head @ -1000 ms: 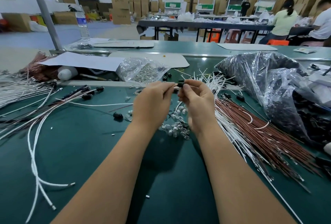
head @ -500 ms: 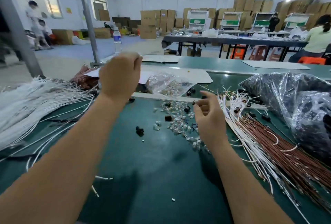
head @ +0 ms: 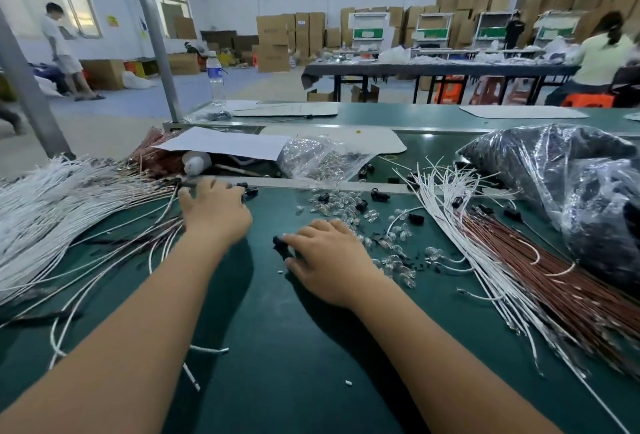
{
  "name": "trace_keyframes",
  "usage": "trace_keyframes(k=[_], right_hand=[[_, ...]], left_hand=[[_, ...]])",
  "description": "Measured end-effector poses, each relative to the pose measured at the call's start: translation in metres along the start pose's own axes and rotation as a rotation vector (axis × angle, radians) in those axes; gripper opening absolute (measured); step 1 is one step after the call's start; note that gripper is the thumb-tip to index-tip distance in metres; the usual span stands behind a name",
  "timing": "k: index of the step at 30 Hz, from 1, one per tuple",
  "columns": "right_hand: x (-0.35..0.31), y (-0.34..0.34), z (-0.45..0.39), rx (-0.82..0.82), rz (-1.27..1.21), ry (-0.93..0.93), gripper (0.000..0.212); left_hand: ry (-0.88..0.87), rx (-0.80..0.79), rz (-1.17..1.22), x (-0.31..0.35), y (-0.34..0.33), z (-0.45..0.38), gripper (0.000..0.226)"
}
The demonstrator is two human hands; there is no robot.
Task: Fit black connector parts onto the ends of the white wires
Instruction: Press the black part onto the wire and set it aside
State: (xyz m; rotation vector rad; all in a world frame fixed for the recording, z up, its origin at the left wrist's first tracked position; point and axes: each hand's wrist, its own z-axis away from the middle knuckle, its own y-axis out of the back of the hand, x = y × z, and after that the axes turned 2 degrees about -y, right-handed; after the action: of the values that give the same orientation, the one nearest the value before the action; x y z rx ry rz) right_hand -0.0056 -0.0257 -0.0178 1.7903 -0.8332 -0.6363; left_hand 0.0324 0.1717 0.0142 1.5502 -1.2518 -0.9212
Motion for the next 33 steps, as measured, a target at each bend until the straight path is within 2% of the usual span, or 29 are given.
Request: trace_keyframes(k=[2,5,7,9,11,13,15,16,20,26,29,31,33], right_hand=[[0.011,0.004,-0.001,0.042,0.025,-0.072,0.038],[0.036,0.017,0.001,0.093,-0.058,-0.254,0.037],[0.059,0.028,0.008,0.167,-0.084,-0.419,0.035],[0.085,0.037,0.019,0.195,-0.11,-0.608,0.032],[0.106,0.041,0.029,0.143,-0.083,-0.772,0.027],[0.12,0.042,0.034,0.081,-0.032,-0.871,0.018],[0.125,0.042,0.034,0.09,-0.028,-0.939,0.004],[0.127,0.041,0.033,0.1,-0.028,-0.961,0.005],[0.129,0.036,0.032,0.126,-0.044,-1.019,0.008],[0.13,0.038,0.037,0.232,-0.084,-1.028,0.012],[0.128,0.038,0.036,0.162,-0.008,-0.997,0.006],[0.128,0.038,0.033,0.133,0.019,-1.007,0.019],[0.128,0.039,0.029,0.133,-0.002,-1.033,0.019]], left_hand=[[-0.009,0.009,0.172,0.032,-0.002,0.001,0.042],[0.109,-0.142,0.399,0.083,-0.009,0.012,0.046],[0.14,-0.214,0.452,0.109,-0.017,0.018,0.051],[0.112,-0.172,0.468,0.125,-0.023,0.02,0.053],[0.118,-0.079,0.541,0.133,-0.026,0.019,0.053],[0.156,0.02,0.723,0.135,-0.026,0.018,0.053],[0.174,0.069,0.93,0.136,-0.023,0.018,0.053],[0.152,0.076,0.965,0.137,-0.023,0.018,0.053],[0.006,0.064,0.776,0.142,-0.025,0.02,0.051],[-0.056,0.158,0.661,0.141,-0.029,0.022,0.049],[-0.084,0.15,0.602,0.143,-0.027,0.025,0.05],[-0.124,0.162,0.564,0.144,-0.025,0.027,0.048],[-0.163,0.185,0.552,0.146,-0.023,0.031,0.043]])
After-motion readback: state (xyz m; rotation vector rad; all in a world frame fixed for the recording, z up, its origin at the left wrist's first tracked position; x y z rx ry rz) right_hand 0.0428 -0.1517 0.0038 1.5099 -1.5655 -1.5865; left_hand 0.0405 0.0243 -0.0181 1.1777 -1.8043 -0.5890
